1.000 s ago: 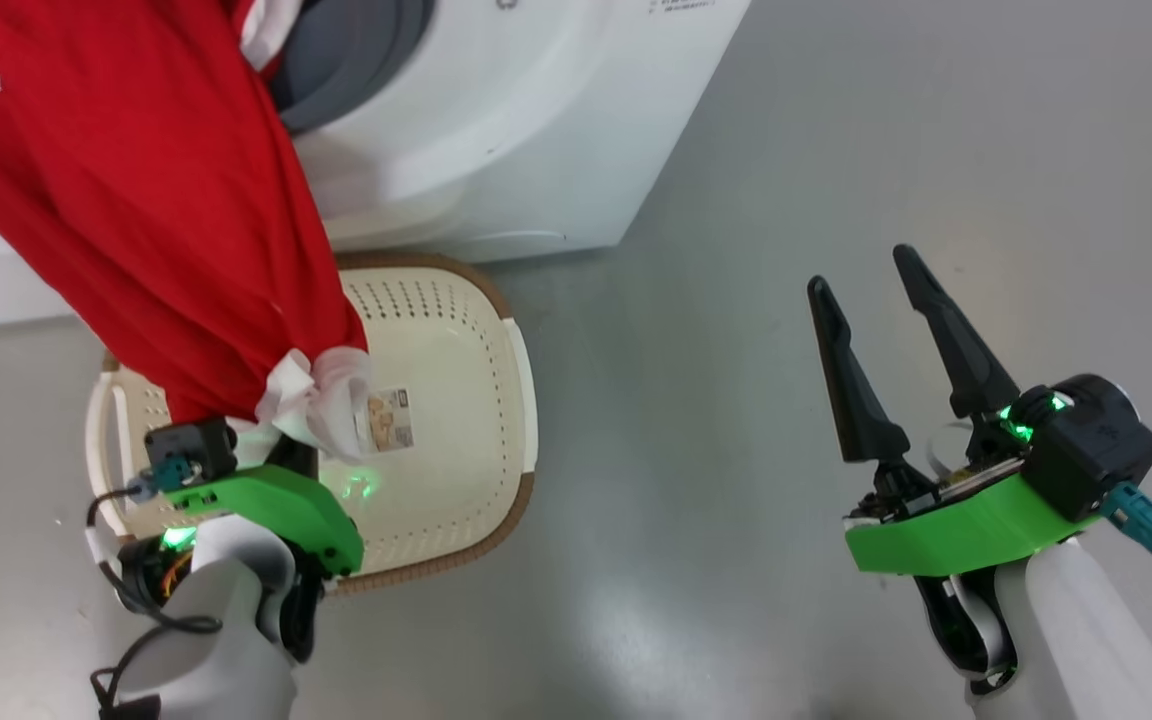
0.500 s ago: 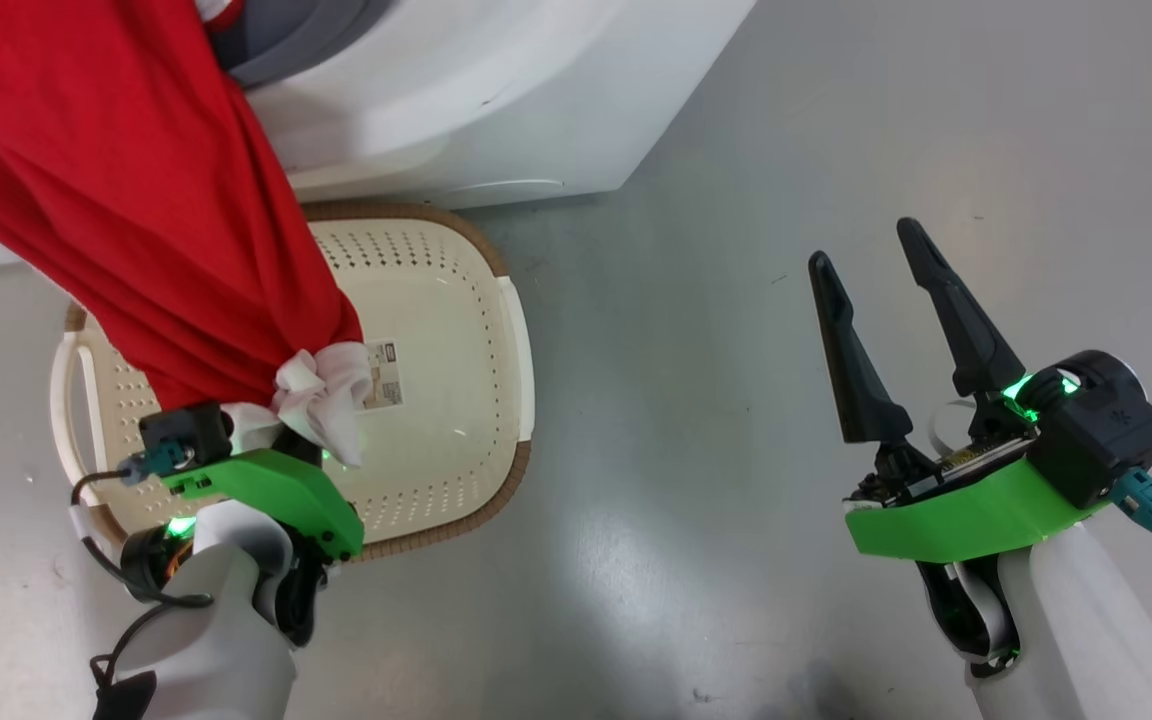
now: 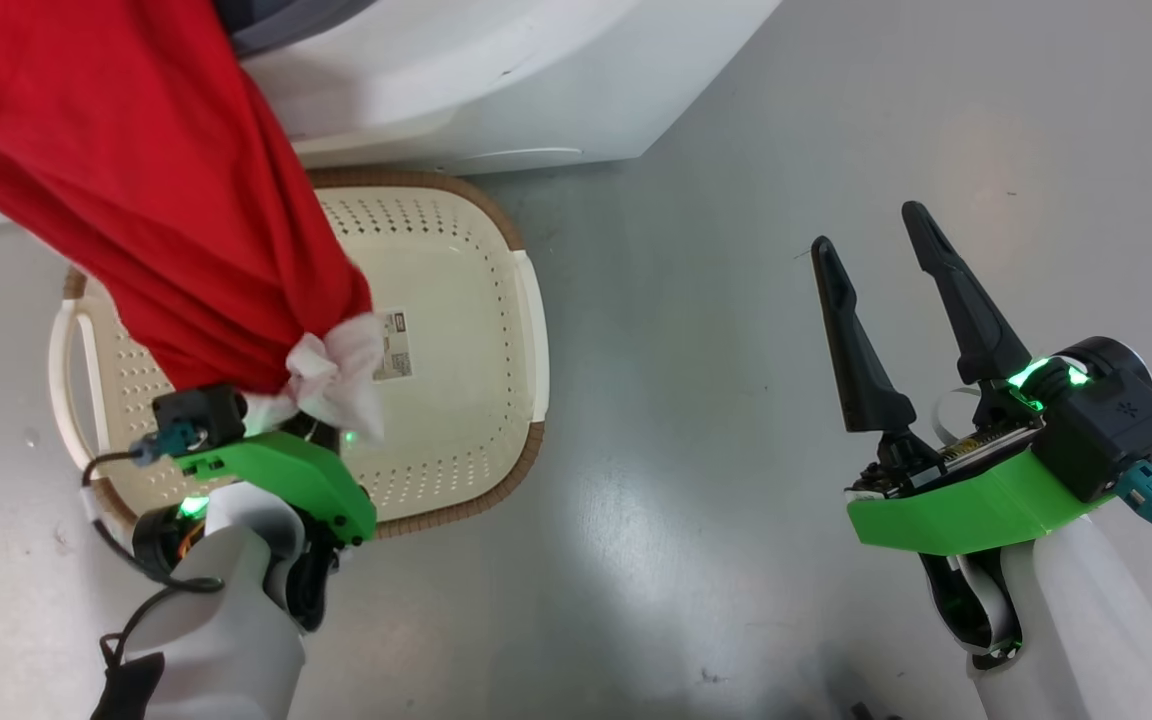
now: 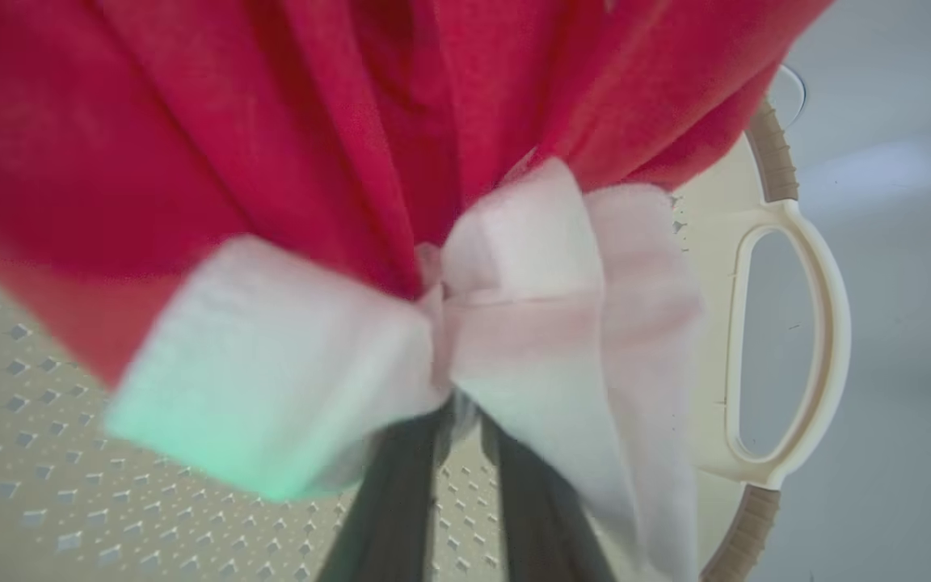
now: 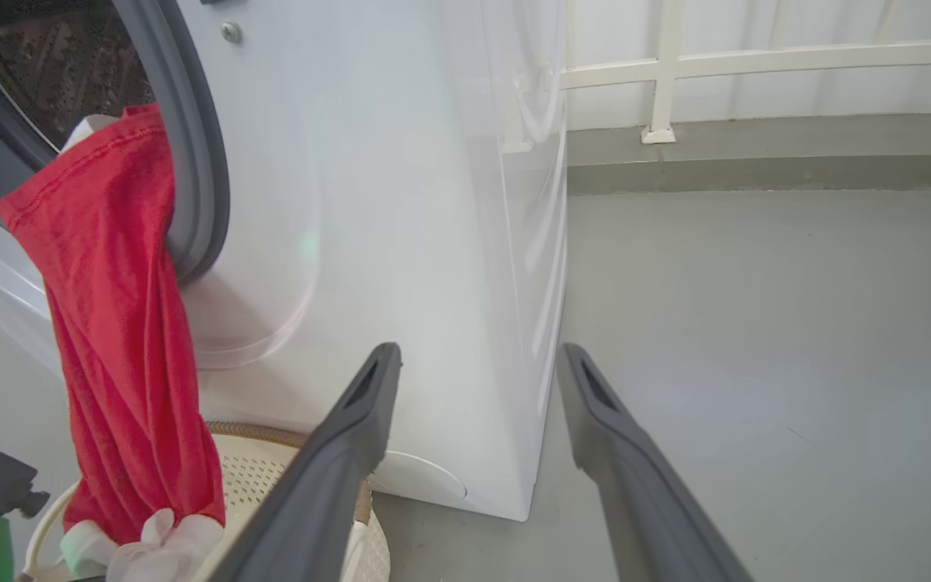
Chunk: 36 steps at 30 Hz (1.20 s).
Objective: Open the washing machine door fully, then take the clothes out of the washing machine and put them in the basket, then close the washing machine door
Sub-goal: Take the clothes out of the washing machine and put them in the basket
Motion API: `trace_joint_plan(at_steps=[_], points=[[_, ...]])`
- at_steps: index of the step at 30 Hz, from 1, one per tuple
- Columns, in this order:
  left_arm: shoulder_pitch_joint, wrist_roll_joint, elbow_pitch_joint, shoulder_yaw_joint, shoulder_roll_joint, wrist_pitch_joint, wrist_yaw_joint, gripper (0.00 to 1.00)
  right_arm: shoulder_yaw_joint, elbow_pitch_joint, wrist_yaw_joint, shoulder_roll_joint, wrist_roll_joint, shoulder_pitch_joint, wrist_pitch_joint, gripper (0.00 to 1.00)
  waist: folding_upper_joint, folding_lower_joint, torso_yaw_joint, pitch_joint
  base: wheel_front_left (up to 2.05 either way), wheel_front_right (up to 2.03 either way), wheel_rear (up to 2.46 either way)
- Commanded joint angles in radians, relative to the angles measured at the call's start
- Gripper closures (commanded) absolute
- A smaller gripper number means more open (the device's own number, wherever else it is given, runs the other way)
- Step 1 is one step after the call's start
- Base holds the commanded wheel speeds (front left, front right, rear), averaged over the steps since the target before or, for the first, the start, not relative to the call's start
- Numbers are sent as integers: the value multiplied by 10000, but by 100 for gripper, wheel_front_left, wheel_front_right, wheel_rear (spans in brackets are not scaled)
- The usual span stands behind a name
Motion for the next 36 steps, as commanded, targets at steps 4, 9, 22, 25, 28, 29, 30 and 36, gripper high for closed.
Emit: trace_joint_plan(at_steps=[4,9,22,25,28,29,30,36], points=[[69,-18,-35,-51,197,-137,-26,0,169,-252,62,19,-150,53,-63,0,-1,0,55,35,0,0,0],[-47,21,-47,-84,205,-162,163,0,149,-214,62,19,-130,43,-63,0,-1,0,111,15,0,0,0],[463,936,-2387,732,530,-168,783,0,0,-223,62,19,-159,170,-63,0,-1,0,323,-194,0,0,0],[786,1251,-3477,1175,582,-169,908,0,-1,-220,62,19,-163,201,-63,0,-1,0,358,-249,0,0,0],[1264,1615,-4650,1625,560,-169,977,0,-21,-222,62,19,-168,232,-63,0,-1,0,387,-314,0,0,0],[1440,1745,-5051,1747,537,-169,990,0,-30,-221,62,19,-173,247,-63,0,-1,0,397,-338,0,0,0],[1618,1836,-5397,1865,516,-169,969,0,-36,-220,62,19,-174,259,-63,0,-1,0,403,-357,0,0,0],[2640,2415,-7573,2442,399,-169,1000,0,-47,-214,62,19,-149,304,-63,0,-1,0,434,-456,0,0,0]])
